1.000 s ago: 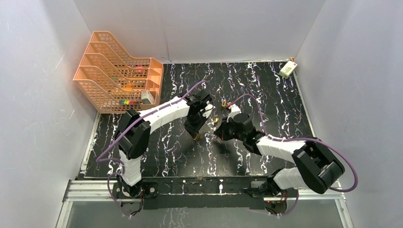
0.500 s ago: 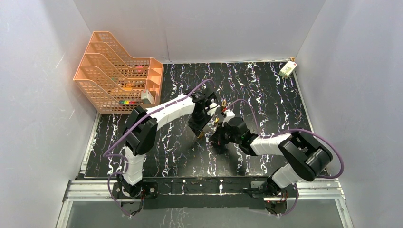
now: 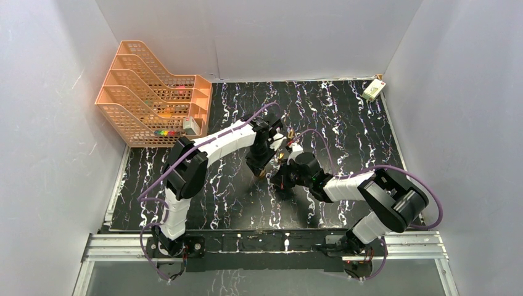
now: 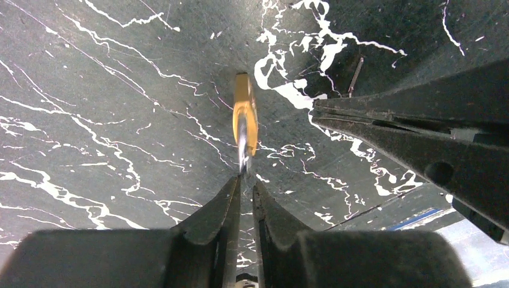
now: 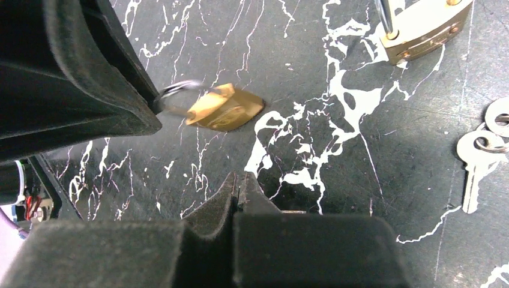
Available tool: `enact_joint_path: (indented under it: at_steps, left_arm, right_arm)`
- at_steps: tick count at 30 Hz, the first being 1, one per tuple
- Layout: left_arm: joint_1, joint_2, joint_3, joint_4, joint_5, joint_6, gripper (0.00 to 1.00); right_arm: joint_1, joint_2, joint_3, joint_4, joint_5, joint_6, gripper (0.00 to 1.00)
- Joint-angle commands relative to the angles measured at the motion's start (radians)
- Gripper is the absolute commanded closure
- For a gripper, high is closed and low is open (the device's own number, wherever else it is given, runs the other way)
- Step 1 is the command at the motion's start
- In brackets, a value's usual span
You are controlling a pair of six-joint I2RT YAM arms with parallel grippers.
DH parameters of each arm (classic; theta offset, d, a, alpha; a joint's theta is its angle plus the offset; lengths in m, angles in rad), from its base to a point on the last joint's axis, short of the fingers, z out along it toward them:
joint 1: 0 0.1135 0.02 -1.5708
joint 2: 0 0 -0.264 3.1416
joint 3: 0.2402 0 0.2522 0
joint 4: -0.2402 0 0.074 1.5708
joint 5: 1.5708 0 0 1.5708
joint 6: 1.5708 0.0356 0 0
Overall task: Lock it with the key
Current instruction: Place the lock at the center of the board, then reset both arms
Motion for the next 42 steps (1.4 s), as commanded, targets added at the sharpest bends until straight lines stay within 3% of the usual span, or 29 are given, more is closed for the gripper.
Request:
enact_joint_path:
  at_steps: [1, 6, 10, 23, 28, 30, 32, 33, 34, 35, 39, 42]
  left_arm:
    - [-0.007, 0.001, 0.038, -0.043, -0.002, 0.013, 0.87]
    - [-0.008, -0.013, 0.042, -0.026, 0.007, 0.008, 0.83]
    - [-0.007, -0.034, 0.048, -0.007, 0.017, 0.002, 0.77]
    - [0.02, -0.142, 0.043, 0.092, 0.0, -0.02, 0.65]
    - [0.068, -0.283, -0.04, 0.228, -0.068, -0.045, 0.57]
    - [0.093, -0.358, -0.089, 0.295, -0.082, -0.059, 0.54]
    - [0.113, -0.447, -0.154, 0.371, -0.09, -0.07, 0.52]
    - [0.126, -0.493, -0.193, 0.413, -0.09, -0.076, 0.49]
    - [0.144, -0.544, -0.229, 0.451, -0.113, -0.083, 0.12]
    - [0.161, -0.592, -0.268, 0.487, -0.12, -0.089, 0.03]
    - [0.229, -0.789, -0.402, 0.601, -0.197, -0.11, 0.02]
    - [0.27, -0.924, -0.5, 0.657, -0.258, -0.112, 0.02]
  right_arm:
    - [0.006, 0.004, 0.012, 0.028, -0.004, -0.013, 1.0]
    - [0.005, 0.002, 0.011, 0.026, -0.01, -0.016, 0.99]
    - [0.005, -0.012, 0.006, 0.022, -0.006, -0.018, 0.91]
    - [0.006, -0.137, 0.0, -0.042, 0.041, -0.042, 0.43]
    - [0.005, -0.269, 0.009, -0.105, 0.082, -0.064, 0.25]
    - [0.005, -0.345, 0.033, -0.178, 0.12, -0.098, 0.05]
    - [0.005, -0.426, 0.062, -0.251, 0.17, -0.146, 0.02]
    - [0.006, -0.465, 0.075, -0.281, 0.21, -0.17, 0.02]
    - [0.006, -0.501, 0.087, -0.306, 0.235, -0.199, 0.02]
    - [0.005, -0.535, 0.098, -0.323, 0.257, -0.228, 0.02]
    - [0.004, -0.576, 0.183, -0.443, 0.448, -0.259, 0.01]
    - [0.002, -0.547, 0.277, -0.539, 0.503, -0.274, 0.01]
